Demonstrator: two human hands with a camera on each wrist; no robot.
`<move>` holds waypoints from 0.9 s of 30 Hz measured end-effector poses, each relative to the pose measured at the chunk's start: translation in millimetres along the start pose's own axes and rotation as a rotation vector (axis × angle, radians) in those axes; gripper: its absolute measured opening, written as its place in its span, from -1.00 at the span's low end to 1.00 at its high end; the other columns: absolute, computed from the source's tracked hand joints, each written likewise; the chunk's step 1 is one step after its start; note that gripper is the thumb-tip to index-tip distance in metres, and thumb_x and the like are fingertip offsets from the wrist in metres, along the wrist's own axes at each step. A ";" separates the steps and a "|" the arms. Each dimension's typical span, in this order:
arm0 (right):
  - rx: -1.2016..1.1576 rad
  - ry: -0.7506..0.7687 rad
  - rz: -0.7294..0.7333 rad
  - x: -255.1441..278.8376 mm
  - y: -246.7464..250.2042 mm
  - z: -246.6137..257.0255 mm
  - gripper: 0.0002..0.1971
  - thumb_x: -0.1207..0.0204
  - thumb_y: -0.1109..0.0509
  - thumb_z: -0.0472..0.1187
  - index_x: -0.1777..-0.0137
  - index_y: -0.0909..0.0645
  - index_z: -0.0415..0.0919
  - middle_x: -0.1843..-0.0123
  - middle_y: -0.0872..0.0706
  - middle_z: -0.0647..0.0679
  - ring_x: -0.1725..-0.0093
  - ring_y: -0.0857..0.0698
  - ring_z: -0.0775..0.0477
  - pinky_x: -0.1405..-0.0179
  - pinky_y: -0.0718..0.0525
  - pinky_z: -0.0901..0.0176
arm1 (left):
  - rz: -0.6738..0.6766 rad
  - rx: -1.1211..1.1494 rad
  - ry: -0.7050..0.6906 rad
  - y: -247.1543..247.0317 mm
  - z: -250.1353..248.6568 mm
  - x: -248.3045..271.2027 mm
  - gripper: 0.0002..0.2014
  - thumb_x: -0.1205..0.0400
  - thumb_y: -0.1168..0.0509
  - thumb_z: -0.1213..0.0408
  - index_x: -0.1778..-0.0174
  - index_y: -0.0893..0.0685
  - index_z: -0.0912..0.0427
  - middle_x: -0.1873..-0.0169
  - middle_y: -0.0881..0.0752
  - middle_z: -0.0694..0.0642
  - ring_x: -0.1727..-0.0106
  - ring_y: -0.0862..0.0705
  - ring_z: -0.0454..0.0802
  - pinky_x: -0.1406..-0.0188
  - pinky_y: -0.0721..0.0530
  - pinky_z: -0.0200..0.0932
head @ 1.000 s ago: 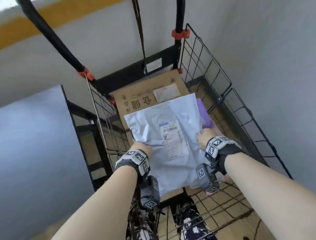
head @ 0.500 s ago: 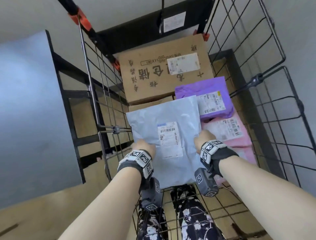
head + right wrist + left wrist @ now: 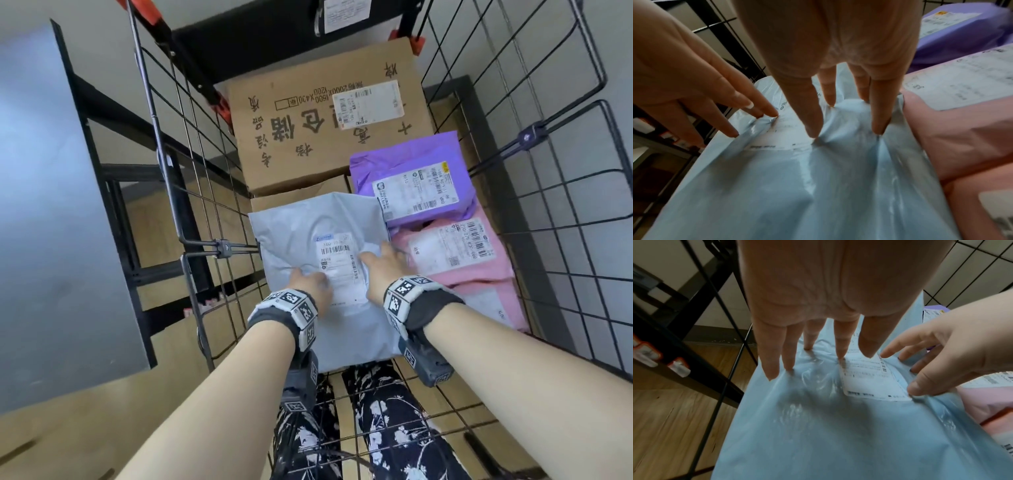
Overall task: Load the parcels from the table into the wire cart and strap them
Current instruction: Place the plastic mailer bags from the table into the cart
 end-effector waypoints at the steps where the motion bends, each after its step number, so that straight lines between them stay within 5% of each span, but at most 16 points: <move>1: -0.019 -0.001 0.000 0.4 1.3 -0.4 -0.46 -0.45 -0.33 -0.32 -0.45 -0.41 -0.03 -0.49 -0.23 -0.28 -0.45 -0.35 -0.38 -0.43 -0.39 0.00 | -0.021 0.009 -0.007 2.8 -0.9 1.5 -0.60 -0.73 -0.08 0.18 -0.49 -0.43 0.16 -0.53 -0.33 0.20 -0.51 -0.36 0.18 -0.45 -0.32 -0.13; 9: -0.079 0.025 -0.040 29.0 44.4 9.7 -0.66 -0.56 -0.27 -0.31 -0.33 -0.60 -0.24 -0.33 -0.65 -0.17 -0.35 -0.60 -0.21 -0.30 -0.57 0.11 | -0.068 -0.013 -0.052 31.8 -7.0 45.4 -0.52 -0.72 -0.09 0.08 -0.57 -0.33 0.13 -0.47 -0.42 0.28 -0.37 -0.55 0.22 -0.34 -0.55 -0.04; 22: -0.070 0.131 -0.273 134.5 148.5 94.9 -0.74 -0.56 -0.27 -0.26 -0.16 -0.68 -0.30 -0.16 -0.74 -0.20 -0.15 -0.70 -0.21 0.05 -0.61 0.18 | -0.373 0.018 -0.210 119.0 -3.1 174.8 -0.56 -0.73 -0.07 0.12 -0.52 -0.41 0.17 -0.44 -0.52 0.19 -0.40 -0.54 0.14 -0.32 -0.51 -0.10; 27: -0.106 0.176 -0.410 192.2 181.7 143.2 -0.75 -0.54 -0.30 -0.25 -0.11 -0.72 -0.30 -0.14 -0.75 -0.18 -0.15 -0.70 -0.20 -0.04 -0.67 0.12 | -0.510 0.016 -0.247 147.9 42.7 241.5 -0.63 -0.71 -0.11 0.13 -0.32 -0.61 0.23 -0.22 -0.68 0.19 -0.22 -0.65 0.17 -0.09 -0.58 -0.13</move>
Point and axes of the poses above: each hand's wrist, its own x-axis away from the middle knuckle, its own y-axis out of the back of the hand, z = x × y, the point moved 10 cm from there along -x, towards the middle knuckle
